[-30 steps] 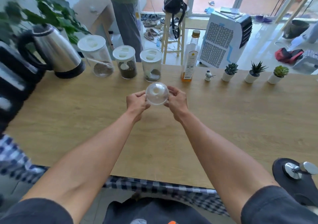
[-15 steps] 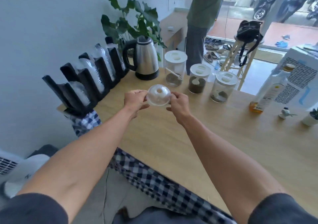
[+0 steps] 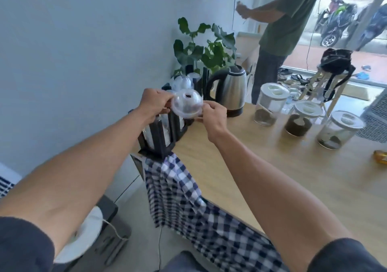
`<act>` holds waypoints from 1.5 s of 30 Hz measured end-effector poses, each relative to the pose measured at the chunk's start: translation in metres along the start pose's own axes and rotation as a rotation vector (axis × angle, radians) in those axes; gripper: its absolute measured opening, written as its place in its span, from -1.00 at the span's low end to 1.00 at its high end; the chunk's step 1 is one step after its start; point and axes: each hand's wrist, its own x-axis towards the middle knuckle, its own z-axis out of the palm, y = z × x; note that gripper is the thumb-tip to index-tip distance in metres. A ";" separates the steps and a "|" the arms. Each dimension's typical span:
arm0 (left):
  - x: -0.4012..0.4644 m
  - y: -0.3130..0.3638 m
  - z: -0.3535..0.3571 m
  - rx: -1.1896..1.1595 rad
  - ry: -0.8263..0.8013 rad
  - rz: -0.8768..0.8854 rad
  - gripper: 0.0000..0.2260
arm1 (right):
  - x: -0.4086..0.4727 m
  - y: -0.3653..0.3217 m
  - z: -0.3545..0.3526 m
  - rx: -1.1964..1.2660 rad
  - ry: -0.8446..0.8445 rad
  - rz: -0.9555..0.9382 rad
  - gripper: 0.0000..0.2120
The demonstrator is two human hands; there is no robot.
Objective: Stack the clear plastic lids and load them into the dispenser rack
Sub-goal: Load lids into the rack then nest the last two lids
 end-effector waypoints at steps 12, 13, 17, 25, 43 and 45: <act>0.073 -0.035 -0.115 0.162 -0.151 -0.073 -0.93 | -0.003 0.003 0.115 -0.112 0.061 0.186 -0.86; 0.076 -0.039 -0.117 0.171 -0.169 -0.080 -0.94 | -0.002 0.006 0.118 -0.129 0.065 0.193 -0.87; 0.089 -0.054 -0.118 0.186 -0.246 -0.137 -0.89 | 0.000 0.018 0.128 -0.199 0.110 0.219 -0.94; 0.109 -0.079 -0.114 0.219 -0.422 -0.362 -0.88 | 0.005 0.051 0.135 -0.206 0.182 0.342 -0.90; 0.120 -0.109 -0.109 0.100 -0.358 -0.501 -0.86 | 0.006 0.062 0.134 -0.238 0.175 0.363 -0.93; 0.119 -0.096 -0.108 0.116 -0.313 -0.435 -0.93 | 0.004 0.048 0.132 -0.266 0.170 0.285 -0.88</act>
